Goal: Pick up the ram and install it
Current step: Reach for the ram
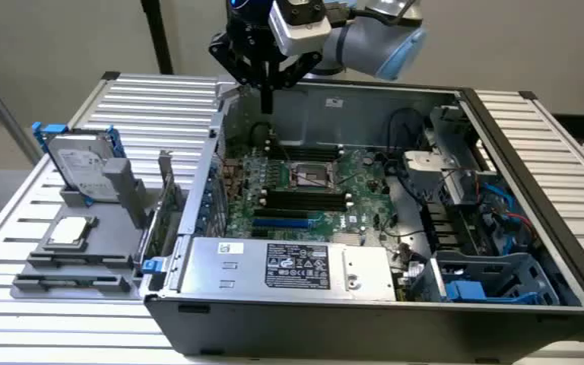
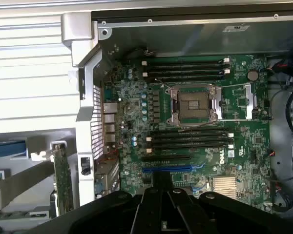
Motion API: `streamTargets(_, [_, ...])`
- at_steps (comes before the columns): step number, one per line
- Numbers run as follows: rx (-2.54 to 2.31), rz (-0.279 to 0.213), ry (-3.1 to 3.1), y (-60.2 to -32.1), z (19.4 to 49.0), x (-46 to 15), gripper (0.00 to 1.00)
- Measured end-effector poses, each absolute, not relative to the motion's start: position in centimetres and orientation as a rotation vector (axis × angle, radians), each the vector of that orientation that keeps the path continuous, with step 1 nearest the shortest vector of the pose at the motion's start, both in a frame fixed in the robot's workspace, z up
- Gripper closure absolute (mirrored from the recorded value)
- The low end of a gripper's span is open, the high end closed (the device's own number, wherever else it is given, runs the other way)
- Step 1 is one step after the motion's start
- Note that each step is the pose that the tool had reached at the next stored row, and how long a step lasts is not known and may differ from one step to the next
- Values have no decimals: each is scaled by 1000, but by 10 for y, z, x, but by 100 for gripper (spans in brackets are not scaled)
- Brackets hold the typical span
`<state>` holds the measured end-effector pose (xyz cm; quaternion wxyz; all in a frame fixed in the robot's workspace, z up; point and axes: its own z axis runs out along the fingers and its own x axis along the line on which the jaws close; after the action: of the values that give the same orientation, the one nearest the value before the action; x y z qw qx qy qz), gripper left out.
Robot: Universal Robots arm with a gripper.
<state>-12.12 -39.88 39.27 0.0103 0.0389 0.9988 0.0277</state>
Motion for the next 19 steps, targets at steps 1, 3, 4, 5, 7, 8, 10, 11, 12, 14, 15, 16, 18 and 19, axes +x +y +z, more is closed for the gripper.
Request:
streamTargets(1, [122,87,3117,-399,393,-121,89])
streamTargets(3, [122,87,3117,-399,393,-121,89])
streamTargets(4, [122,88,3117,-399,393,-121,89])
streamTargets(5, [123,88,3117,-399,393,-121,89])
streamTargets(7, [123,88,3117,-399,393,-121,89])
streamTargets(8, [124,89,3117,-399,393,-121,89])
streamTargets(10, [124,89,3117,-399,393,-121,89])
streamTargets(11, [124,89,3117,-399,393,-121,89])
streamTargets(12, [124,90,3117,-399,393,-121,89])
streamTargets(14, [125,89,3117,-399,393,-121,89])
streamTargets(15, [125,89,3117,-399,393,-122,89])
streamTargets(16, [126,89,3117,-401,393,-123,89])
streamTargets(18, [126,89,3117,-406,393,-128,89])
streamTargets(19, [126,89,3117,-409,393,-131,89])
